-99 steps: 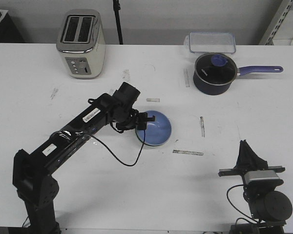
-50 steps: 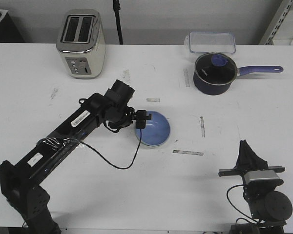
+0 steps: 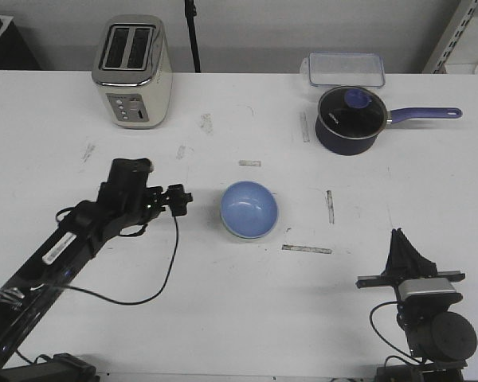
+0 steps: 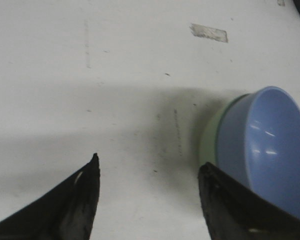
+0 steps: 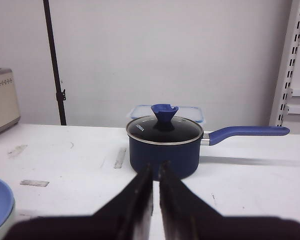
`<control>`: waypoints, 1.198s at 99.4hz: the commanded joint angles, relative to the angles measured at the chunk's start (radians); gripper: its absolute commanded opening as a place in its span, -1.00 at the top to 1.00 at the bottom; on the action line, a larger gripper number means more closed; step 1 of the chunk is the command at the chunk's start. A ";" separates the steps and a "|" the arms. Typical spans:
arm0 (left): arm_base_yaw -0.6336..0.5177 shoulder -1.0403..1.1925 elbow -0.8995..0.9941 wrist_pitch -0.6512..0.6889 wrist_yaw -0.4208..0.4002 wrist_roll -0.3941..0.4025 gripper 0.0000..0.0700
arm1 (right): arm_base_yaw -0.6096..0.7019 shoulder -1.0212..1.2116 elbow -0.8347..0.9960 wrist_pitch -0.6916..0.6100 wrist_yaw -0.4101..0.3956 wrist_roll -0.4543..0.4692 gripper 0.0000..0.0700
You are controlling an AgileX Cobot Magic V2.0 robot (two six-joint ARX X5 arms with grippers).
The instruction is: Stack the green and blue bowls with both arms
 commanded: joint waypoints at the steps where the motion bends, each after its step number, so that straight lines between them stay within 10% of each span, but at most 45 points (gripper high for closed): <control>1: 0.037 -0.050 -0.079 0.054 -0.002 0.056 0.33 | 0.002 -0.002 0.004 0.015 0.003 0.016 0.96; 49: 0.344 -0.422 -0.466 0.341 -0.002 0.467 1.00 | 0.002 -0.002 0.004 0.015 0.003 0.016 0.96; 87: 0.429 -0.697 -0.712 0.599 -0.002 0.486 1.00 | 0.002 -0.002 0.004 0.015 0.002 0.016 0.96; 119: 0.430 -0.969 -0.789 0.479 -0.119 0.485 1.00 | 0.002 -0.002 0.004 0.015 0.002 0.016 0.96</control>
